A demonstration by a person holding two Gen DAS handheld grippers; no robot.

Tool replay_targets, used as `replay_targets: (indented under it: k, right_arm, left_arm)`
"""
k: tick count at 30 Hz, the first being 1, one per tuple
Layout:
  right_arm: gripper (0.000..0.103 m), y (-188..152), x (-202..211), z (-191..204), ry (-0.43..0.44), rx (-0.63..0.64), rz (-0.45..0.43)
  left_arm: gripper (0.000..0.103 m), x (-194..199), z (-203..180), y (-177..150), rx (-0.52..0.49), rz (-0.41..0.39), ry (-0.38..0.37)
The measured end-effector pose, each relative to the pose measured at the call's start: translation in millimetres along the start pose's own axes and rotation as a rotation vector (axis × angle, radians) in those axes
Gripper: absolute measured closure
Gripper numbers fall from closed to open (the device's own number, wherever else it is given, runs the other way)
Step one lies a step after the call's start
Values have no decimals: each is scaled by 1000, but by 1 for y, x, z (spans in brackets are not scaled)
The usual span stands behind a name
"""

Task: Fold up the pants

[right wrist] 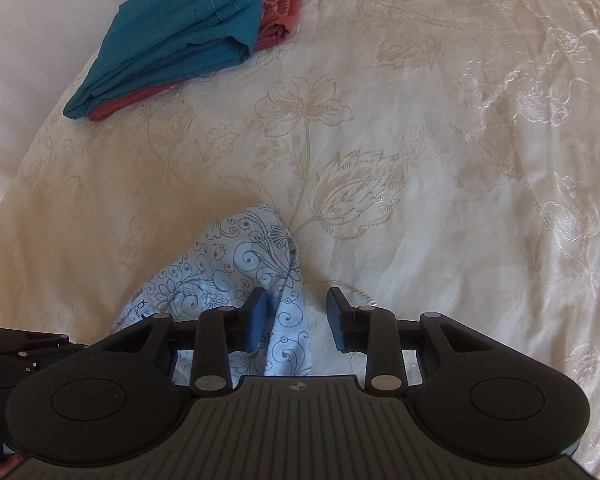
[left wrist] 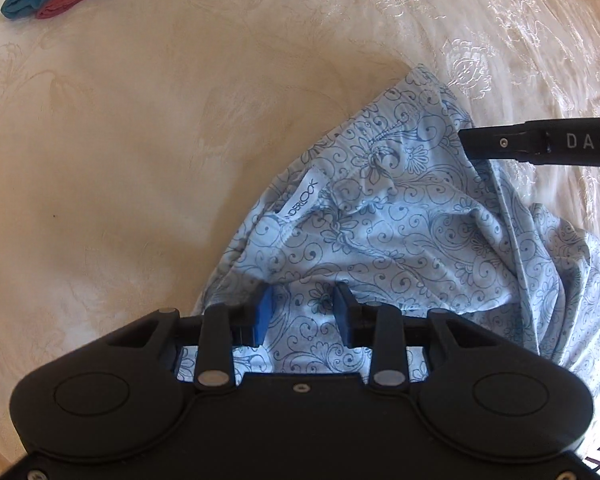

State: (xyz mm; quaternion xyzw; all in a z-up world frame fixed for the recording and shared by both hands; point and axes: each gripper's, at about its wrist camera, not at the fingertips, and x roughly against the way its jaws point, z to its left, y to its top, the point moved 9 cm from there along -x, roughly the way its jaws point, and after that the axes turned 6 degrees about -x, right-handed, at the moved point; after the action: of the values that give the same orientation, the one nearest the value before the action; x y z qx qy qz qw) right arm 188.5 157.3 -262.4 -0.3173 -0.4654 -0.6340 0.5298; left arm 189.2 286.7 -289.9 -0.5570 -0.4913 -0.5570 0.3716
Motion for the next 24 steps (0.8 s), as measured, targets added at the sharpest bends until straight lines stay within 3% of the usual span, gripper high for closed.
replay_targets:
  k: [2, 6, 10, 17, 21, 24]
  right_arm:
    - [100, 0, 6, 1, 34, -17, -25]
    - [100, 4, 51, 13, 73, -19, -157]
    - [100, -17, 102, 54, 146, 119, -227]
    - [100, -75, 95, 108, 154, 304, -167]
    - [100, -104, 69, 128, 164, 339, -101]
    - [99, -122, 49, 141, 154, 375, -68]
  left_arm:
    - [58, -4, 5, 2, 7, -1, -7]
    - [59, -11, 10, 12, -1, -7, -5]
    - [59, -14, 17, 12, 10, -17, -22]
    - [61, 14, 57, 9, 183, -87, -101]
    - [62, 32, 93, 13, 216, -154, -7]
    - [63, 40, 114, 14, 237, -161, 32]
